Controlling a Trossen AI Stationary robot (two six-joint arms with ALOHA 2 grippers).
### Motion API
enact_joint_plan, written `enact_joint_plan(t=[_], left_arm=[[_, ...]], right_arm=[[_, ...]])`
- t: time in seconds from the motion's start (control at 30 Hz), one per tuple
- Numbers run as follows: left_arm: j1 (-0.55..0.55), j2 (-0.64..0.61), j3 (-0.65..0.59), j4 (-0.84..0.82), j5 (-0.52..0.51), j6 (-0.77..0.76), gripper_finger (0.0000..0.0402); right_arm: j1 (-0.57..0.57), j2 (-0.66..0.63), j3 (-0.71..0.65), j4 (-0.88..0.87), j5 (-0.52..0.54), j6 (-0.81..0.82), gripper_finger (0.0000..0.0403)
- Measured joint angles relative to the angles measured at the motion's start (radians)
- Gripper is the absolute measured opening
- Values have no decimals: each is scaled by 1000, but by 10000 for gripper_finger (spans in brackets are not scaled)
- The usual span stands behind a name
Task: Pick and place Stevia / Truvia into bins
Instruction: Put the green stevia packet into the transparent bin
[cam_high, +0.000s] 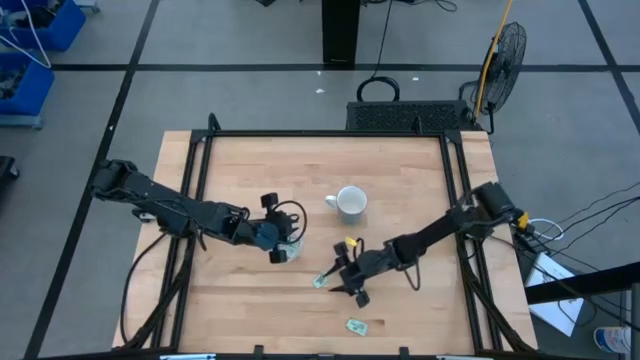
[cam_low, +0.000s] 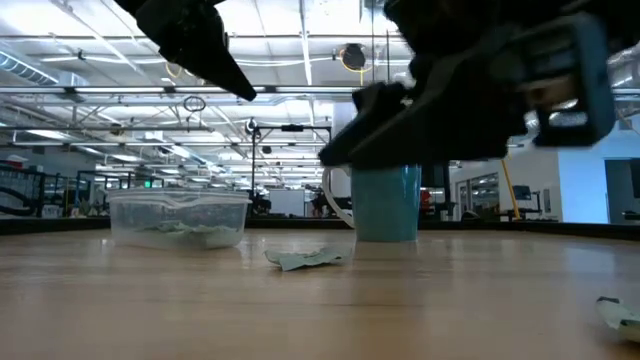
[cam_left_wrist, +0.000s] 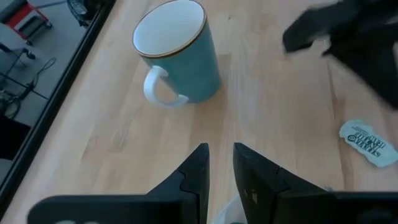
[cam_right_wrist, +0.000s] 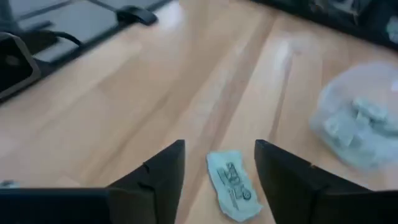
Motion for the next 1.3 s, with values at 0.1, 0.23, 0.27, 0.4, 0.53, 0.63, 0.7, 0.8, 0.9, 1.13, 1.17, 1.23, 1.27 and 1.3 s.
enact_joint_plan(t=[0.1, 0.23, 0.27, 0.4, 0.53, 0.63, 0.7, 0.8, 0.9, 1.13, 1.17, 1.23, 1.27, 1.3], left_arm=[[0, 0, 0, -1, 4, -10, 79], [0, 0, 0, -2, 11, -17, 79], [-1, 0, 0, -2, 11, -23, 79], [-2, 0, 0, -2, 27, -29, 79], [-2, 0, 0, -2, 39, -30, 79], [-2, 0, 0, -2, 39, -28, 79], [-2, 0, 0, -2, 38, -28, 79], [-2, 0, 0, -2, 39, -26, 79], [-2, 0, 0, -2, 38, -26, 79], [-2, 0, 0, -3, 38, -19, 79], [-2, 0, 0, -4, 38, -18, 79], [-2, 0, 0, -6, 38, -18, 79], [-2, 0, 0, -8, 38, -17, 79], [-2, 0, 0, -8, 38, -16, 79]], right_arm=[[-19, 57, 0, 73, 1, 51, 205], [-50, 84, 0, 86, 6, 115, 205], [-58, 87, 0, 88, 7, 138, 202], [-75, 89, 0, 56, 6, 197, 192], [-72, 90, 0, -40, 64, 173, 182], [-72, 90, 0, -45, 81, 189, 176], [-72, 90, 0, -48, 81, 197, 173], [-72, 106, 0, -29, 79, 204, 169], [-73, 145, 0, 19, 42, 245, 166], [-79, 202, 1, 110, 29, 259, 161], [-80, 202, 1, 103, 29, 254, 157], [-83, 200, 1, 98, 27, 228, 141], [-83, 198, 1, 95, 26, 212, 131], [-83, 198, 1, 99, 23, 194, 119]])
